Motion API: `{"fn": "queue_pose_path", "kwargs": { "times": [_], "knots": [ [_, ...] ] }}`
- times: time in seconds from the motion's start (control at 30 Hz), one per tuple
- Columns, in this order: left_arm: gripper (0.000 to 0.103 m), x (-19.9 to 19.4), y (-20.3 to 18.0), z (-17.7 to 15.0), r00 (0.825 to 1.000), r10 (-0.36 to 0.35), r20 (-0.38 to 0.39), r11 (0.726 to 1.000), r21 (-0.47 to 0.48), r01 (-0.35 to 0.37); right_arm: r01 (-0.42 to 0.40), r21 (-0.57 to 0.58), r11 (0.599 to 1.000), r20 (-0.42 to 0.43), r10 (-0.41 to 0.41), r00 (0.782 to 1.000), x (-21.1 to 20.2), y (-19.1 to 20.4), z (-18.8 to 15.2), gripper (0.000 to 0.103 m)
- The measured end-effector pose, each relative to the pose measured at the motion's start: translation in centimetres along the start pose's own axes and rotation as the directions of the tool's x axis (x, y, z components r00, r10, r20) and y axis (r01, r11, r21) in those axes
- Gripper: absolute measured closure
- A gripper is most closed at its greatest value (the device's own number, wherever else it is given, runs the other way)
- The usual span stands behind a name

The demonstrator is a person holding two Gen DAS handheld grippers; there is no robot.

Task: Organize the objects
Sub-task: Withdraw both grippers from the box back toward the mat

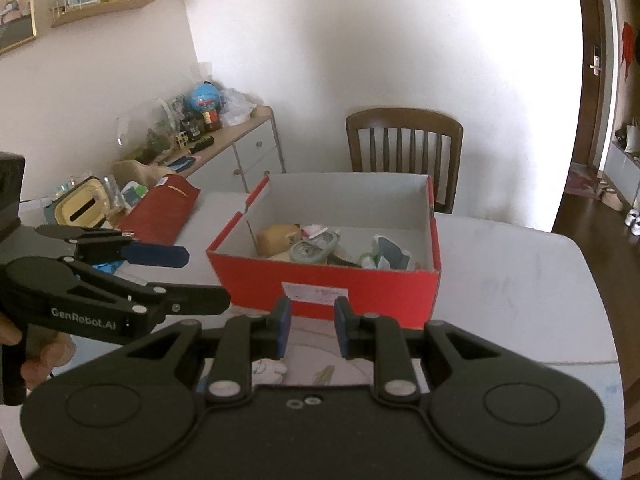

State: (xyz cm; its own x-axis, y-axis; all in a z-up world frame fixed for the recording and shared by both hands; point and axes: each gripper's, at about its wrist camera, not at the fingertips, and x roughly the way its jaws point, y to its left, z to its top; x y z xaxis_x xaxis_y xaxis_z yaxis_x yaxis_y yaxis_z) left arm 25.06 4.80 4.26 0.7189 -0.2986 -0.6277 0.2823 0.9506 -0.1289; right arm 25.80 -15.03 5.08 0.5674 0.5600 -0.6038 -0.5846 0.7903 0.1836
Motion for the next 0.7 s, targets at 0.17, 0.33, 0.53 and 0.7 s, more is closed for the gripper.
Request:
{"fn": "queue_pose_path", "kwargs": {
  "times": [0.17,0.33,0.53,0.7],
  "knots": [
    [0.024,-1.2,-0.8,-2.0,1.0,-0.004,0.0,1.0,-0.027,0.004,-0.005,0.008,1.0,-0.001,0.005,1.0,-1.4,0.2,-1.5,0.069],
    [0.024,-2.3,-1.1,-3.8,1.0,0.005,0.0,0.998,-0.056,-0.005,-0.01,0.012,1.0,-0.001,0.01,1.0,-2.5,0.2,-2.9,0.054],
    [0.02,-3.0,-1.2,-6.3,0.999,0.031,-0.014,0.997,-0.076,-0.032,-0.004,0.008,1.0,-0.015,0.004,1.0,-3.2,0.3,-4.7,0.041],
    [0.019,-3.0,-1.1,-8.3,0.998,0.021,-0.051,0.994,-0.102,-0.026,0.0,-0.003,1.0,-0.034,0.0,0.999,-3.6,0.7,-6.6,0.031]
  ]
}}
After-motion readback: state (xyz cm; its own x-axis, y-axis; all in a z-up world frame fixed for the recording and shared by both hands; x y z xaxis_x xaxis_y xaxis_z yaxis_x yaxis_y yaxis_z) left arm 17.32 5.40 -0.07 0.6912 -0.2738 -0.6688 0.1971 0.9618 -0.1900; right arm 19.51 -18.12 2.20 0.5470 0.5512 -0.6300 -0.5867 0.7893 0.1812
